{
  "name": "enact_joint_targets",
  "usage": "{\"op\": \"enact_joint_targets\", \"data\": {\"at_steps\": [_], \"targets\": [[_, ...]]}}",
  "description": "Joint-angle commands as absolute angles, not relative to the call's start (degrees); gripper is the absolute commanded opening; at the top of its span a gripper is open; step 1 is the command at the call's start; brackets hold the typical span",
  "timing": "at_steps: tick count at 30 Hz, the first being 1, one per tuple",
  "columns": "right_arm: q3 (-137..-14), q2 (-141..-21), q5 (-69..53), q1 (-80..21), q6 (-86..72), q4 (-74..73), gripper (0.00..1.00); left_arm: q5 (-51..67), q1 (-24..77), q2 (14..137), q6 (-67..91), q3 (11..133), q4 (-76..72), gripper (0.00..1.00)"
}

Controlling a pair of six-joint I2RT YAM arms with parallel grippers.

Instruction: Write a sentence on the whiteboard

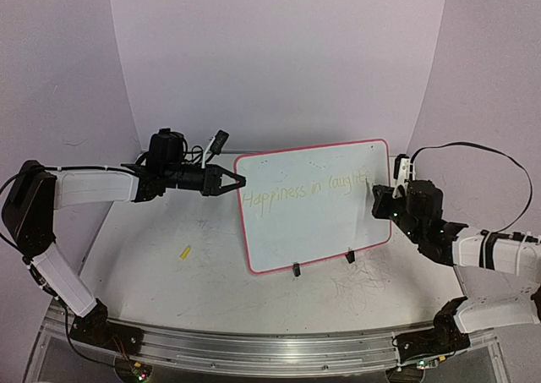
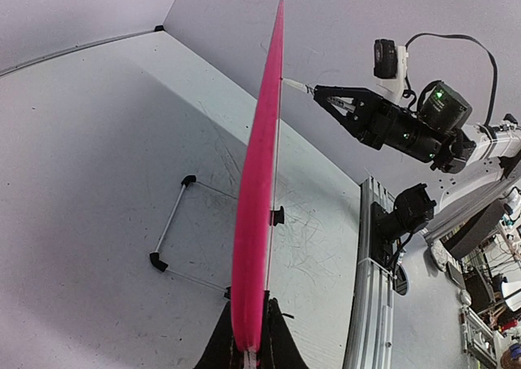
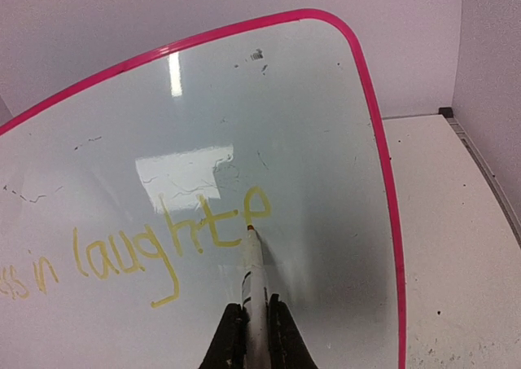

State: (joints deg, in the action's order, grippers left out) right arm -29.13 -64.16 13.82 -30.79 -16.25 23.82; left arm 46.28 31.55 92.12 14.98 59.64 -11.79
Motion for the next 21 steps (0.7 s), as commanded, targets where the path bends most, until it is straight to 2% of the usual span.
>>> {"op": "enact_joint_targets", "data": {"at_steps": [1,9,21], "targets": [[-28.6,-63.1,15.6,-30.5,-17.0,22.2,0.00,44.5,32.7,90.9,12.0,61.0,-8.5,0.00],[-30.4,-60.3,19.2,-30.6,-15.3,23.7,0.00,44.5,32.7,90.9,12.0,60.9,-8.5,0.00],[-33.1,-63.9,12.7,-27.8,-12.9,27.7,0.00,44.4,32.7,90.2,11.9,60.6,-8.5,0.00]]}}
